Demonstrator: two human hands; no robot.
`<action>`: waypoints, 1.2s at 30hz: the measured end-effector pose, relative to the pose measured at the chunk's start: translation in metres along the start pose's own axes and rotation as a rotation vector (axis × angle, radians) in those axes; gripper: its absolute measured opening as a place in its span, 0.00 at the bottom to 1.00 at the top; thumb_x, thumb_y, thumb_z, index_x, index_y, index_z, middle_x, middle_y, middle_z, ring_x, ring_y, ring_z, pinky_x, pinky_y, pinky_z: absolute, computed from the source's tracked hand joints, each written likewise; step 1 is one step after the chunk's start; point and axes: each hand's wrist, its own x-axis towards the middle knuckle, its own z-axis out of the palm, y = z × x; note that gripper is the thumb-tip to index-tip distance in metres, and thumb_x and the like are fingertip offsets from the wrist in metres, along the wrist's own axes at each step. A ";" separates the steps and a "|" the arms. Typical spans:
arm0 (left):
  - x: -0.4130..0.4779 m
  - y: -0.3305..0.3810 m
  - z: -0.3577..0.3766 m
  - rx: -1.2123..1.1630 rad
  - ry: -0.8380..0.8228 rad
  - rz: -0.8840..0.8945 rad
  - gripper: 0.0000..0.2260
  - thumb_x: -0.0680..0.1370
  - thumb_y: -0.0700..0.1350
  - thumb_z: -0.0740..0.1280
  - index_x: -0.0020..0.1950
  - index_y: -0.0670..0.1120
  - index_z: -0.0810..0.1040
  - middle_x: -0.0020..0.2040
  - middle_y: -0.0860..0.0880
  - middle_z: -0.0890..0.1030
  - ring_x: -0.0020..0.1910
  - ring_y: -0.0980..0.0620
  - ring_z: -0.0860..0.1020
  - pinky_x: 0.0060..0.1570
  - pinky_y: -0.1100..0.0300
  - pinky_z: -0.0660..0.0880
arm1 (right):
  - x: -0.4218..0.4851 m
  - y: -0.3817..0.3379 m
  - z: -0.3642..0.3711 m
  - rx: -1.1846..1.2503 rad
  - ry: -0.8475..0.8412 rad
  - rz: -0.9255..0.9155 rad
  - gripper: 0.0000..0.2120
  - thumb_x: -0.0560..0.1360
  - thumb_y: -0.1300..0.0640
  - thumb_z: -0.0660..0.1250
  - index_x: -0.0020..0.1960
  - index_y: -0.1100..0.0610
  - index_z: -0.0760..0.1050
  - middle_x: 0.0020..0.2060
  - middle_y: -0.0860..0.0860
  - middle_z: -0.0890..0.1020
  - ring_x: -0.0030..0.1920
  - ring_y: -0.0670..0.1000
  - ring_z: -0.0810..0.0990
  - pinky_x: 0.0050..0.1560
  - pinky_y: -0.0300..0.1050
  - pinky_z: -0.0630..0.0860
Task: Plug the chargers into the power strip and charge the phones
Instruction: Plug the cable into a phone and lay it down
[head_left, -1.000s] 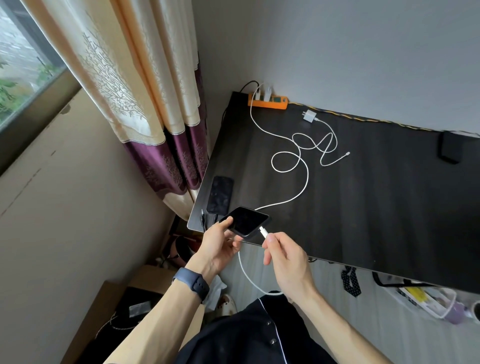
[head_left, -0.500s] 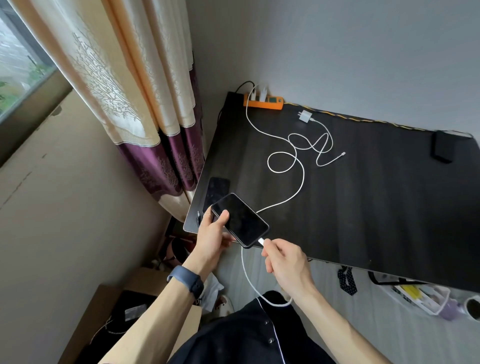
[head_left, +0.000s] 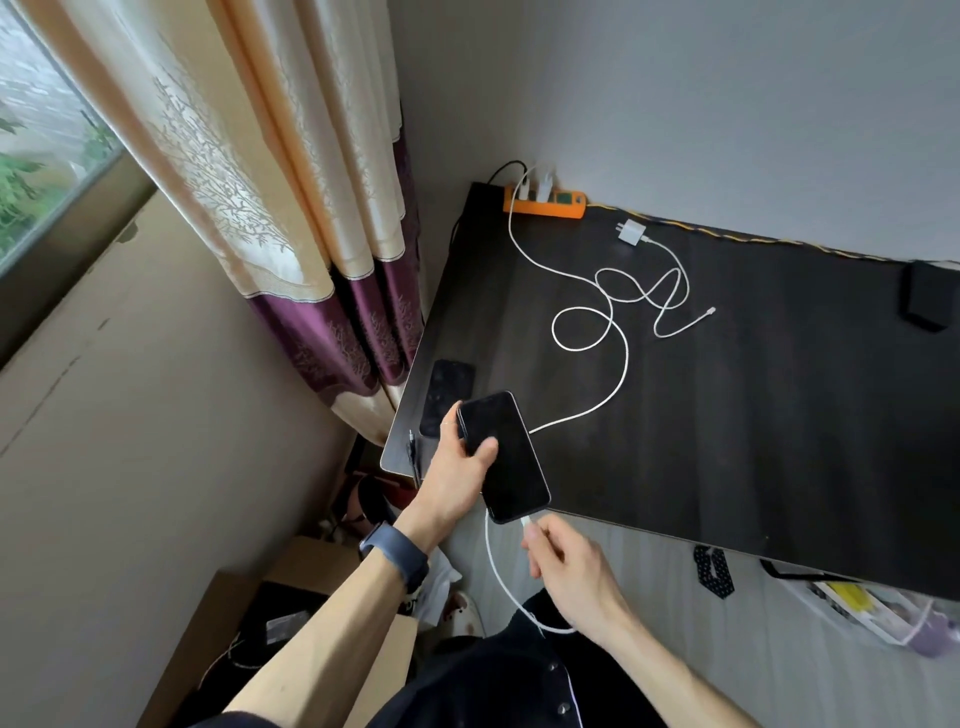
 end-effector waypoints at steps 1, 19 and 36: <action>0.002 -0.002 0.006 -0.006 0.010 -0.032 0.33 0.75 0.40 0.71 0.73 0.53 0.56 0.61 0.50 0.77 0.61 0.51 0.78 0.61 0.55 0.74 | 0.004 0.003 0.002 -0.088 -0.012 -0.017 0.16 0.83 0.47 0.58 0.38 0.49 0.69 0.31 0.49 0.78 0.29 0.44 0.72 0.37 0.42 0.71; 0.137 -0.004 0.064 0.848 0.202 -0.222 0.51 0.63 0.52 0.77 0.78 0.41 0.52 0.66 0.40 0.66 0.65 0.38 0.69 0.68 0.48 0.67 | 0.256 0.067 -0.154 -0.356 0.135 0.468 0.33 0.78 0.31 0.54 0.65 0.59 0.68 0.61 0.59 0.80 0.61 0.63 0.78 0.50 0.54 0.72; 0.182 -0.010 0.091 1.040 0.161 -0.464 0.43 0.64 0.58 0.77 0.69 0.39 0.61 0.65 0.41 0.67 0.65 0.39 0.72 0.64 0.51 0.71 | 0.209 0.143 -0.158 -0.798 -0.097 0.086 0.10 0.82 0.53 0.59 0.61 0.55 0.64 0.54 0.52 0.77 0.48 0.60 0.84 0.41 0.53 0.76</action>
